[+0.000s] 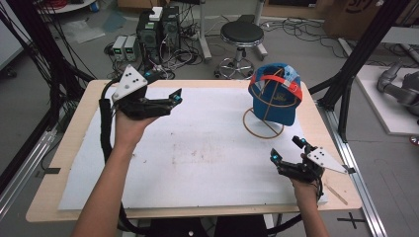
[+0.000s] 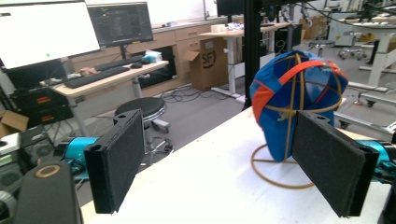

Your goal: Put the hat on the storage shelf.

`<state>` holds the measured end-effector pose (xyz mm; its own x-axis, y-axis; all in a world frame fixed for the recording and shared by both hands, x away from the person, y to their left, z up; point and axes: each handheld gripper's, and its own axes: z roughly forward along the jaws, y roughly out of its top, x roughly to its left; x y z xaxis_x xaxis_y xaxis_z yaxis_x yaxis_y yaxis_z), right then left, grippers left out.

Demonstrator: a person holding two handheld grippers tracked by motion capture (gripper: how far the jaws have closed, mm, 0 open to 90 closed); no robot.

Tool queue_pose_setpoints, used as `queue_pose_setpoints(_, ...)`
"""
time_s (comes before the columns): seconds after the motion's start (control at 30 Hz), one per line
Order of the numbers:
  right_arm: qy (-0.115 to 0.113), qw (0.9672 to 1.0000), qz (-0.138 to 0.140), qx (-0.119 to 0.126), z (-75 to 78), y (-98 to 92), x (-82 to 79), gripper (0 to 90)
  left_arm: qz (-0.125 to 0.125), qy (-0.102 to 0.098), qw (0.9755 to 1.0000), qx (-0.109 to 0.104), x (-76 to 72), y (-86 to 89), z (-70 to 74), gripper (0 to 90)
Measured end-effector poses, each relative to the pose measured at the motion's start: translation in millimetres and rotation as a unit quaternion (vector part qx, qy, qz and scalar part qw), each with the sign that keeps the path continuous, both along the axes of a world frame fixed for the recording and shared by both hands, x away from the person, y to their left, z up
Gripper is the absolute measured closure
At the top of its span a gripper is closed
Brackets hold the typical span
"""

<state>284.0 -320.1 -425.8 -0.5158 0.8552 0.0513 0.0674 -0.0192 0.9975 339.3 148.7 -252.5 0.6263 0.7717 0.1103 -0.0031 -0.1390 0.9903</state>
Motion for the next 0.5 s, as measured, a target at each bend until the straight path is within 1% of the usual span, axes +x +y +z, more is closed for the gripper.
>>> queue_pose_setpoints(0.03,-0.001,1.0,-0.002,0.0,0.2,-0.5,0.1,4.8,0.002,-0.001,1.0,-0.003,-2.3,3.7,-2.0,18.4)
queue_pose_setpoints(0.13,0.002,1.0,-0.004,0.002,0.0,-1.7,-0.2,4.8,0.008,-0.001,1.0,-0.001,-9.7,14.0,-7.5,18.3)
queue_pose_setpoints(0.27,0.001,1.0,-0.007,0.002,-0.1,-2.8,0.2,4.8,0.019,-0.001,0.9998,-0.002,-19.4,27.9,-15.8,18.3)
queue_pose_setpoints(0.47,-0.002,1.0,-0.007,0.0,0.0,-2.6,0.4,4.8,0.035,-0.009,0.9993,-0.013,-33.7,50.8,-27.8,19.3)
queue_pose_setpoints(0.5,-0.002,1.0,-0.007,0.001,-0.1,-2.6,0.5,4.8,0.037,-0.007,0.9993,-0.009,-35.8,54.8,-29.4,19.2)
